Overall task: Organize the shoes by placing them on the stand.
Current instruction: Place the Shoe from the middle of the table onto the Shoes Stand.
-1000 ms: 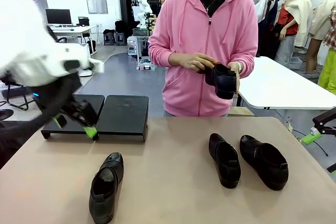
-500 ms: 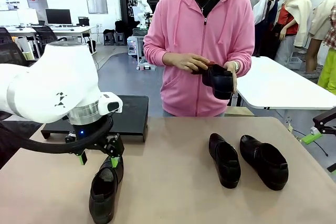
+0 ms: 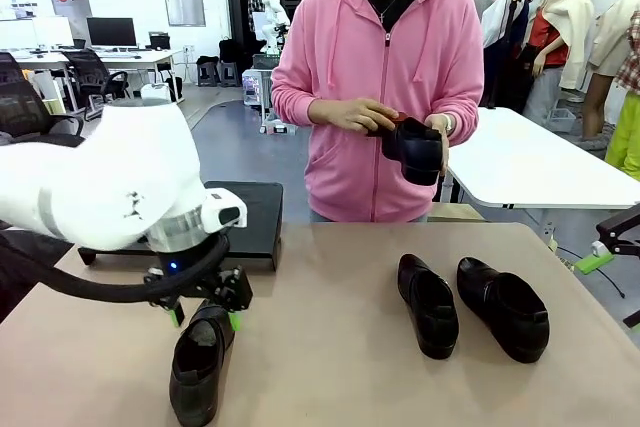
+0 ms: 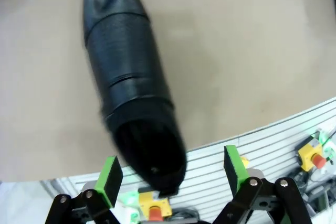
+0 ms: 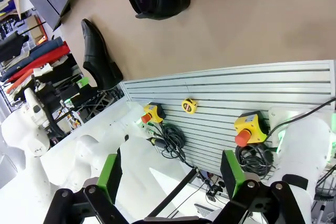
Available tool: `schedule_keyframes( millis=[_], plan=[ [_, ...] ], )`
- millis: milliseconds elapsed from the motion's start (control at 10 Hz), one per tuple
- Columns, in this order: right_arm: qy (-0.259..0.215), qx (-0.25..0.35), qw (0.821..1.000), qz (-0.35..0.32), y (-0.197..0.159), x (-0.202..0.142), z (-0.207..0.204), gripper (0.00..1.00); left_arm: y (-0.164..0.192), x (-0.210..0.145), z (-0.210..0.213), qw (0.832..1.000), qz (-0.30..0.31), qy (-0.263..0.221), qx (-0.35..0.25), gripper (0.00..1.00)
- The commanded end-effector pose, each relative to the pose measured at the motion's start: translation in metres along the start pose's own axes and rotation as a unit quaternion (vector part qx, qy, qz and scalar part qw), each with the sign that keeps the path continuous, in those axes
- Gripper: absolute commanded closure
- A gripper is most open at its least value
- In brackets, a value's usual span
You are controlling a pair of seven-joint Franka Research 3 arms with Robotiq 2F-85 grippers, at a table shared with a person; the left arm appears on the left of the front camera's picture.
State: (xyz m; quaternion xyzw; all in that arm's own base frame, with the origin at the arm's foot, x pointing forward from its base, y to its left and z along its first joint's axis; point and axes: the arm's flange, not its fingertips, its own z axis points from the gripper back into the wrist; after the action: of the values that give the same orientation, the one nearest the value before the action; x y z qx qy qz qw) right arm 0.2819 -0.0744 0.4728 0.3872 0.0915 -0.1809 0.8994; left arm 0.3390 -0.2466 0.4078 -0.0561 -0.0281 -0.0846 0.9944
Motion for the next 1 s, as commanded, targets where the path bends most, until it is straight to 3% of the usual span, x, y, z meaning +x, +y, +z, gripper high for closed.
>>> schedule_keyframes(
  millis=[0, 200, 500, 600, 700, 900],
  plan=[
    [0.005, -0.01, 1.0, -0.003, -0.001, -0.001, 0.006, 0.0, 0.003, 0.008, -0.028, 0.999, -0.003, 0.016, -0.038, 0.0],
    [0.005, -0.01, 1.0, -0.003, -0.001, -0.001, 0.006, 0.0, -0.004, 0.01, -0.049, 0.998, 0.003, 0.056, -0.027, 0.0],
    [0.005, -0.01, 1.0, -0.003, -0.001, -0.001, 0.006, 0.0, -0.006, 0.015, -0.063, 0.998, 0.028, 0.055, -0.002, 0.0],
    [0.005, -0.01, 1.0, -0.003, -0.001, -0.001, 0.006, 0.0, -0.006, 0.016, -0.062, 0.999, 0.038, 0.036, 0.006, 0.59],
    [0.005, -0.01, 1.0, -0.003, -0.001, -0.001, 0.006, 0.0, -0.007, 0.015, -0.062, 0.999, 0.04, 0.028, 0.004, 1.0],
    [0.005, -0.01, 1.0, -0.003, -0.001, -0.001, 0.006, 0.0, -0.01, 0.012, -0.064, 0.996, 0.08, -0.005, 0.05, 1.0]
  ],
)
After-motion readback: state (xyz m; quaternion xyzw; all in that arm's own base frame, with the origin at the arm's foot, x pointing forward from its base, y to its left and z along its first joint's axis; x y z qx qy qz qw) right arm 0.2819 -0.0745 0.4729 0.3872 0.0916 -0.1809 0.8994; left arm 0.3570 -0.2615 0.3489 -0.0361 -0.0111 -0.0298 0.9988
